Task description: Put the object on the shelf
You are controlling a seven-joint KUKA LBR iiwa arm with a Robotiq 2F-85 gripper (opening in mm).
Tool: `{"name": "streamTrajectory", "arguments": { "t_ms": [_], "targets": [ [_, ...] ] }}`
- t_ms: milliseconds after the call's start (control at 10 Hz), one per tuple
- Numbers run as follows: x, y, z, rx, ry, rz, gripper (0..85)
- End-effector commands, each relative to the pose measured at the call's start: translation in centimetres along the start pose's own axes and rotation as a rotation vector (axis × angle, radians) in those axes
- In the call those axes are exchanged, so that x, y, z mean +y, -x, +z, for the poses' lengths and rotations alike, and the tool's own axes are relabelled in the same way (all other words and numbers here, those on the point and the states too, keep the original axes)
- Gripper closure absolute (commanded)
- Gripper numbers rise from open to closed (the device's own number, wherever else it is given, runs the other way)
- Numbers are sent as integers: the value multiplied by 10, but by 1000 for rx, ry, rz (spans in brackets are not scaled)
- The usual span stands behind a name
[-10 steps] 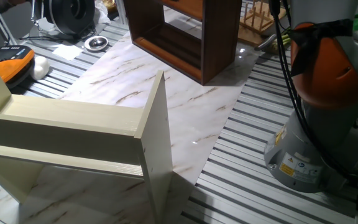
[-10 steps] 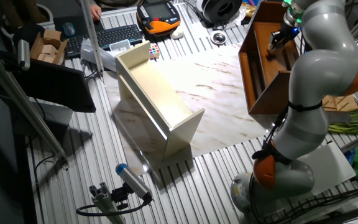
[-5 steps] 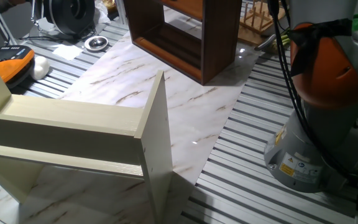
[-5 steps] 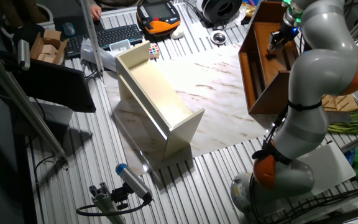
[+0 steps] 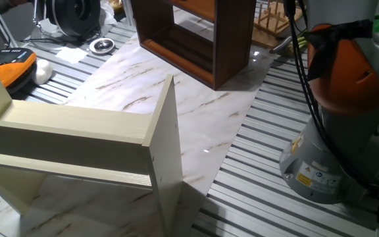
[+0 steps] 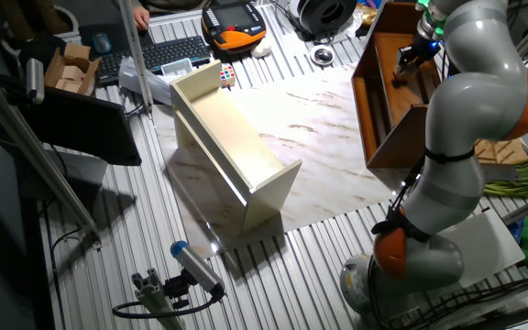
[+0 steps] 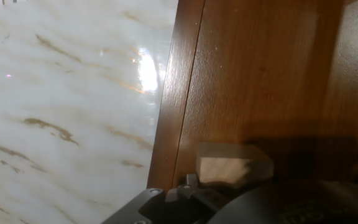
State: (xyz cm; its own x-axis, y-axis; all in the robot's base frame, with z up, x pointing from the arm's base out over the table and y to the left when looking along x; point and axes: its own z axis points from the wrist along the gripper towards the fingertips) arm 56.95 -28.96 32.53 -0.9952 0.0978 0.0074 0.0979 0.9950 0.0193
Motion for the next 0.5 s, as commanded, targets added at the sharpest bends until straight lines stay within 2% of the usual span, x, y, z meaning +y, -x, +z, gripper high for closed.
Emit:
{"name": "streamTrajectory", "arguments": {
  "t_ms": [0, 400],
  "targets": [
    [0, 0, 0, 0, 0, 3, 510],
    [-1, 0, 0, 3, -3, 19, 510]
  ]
}}
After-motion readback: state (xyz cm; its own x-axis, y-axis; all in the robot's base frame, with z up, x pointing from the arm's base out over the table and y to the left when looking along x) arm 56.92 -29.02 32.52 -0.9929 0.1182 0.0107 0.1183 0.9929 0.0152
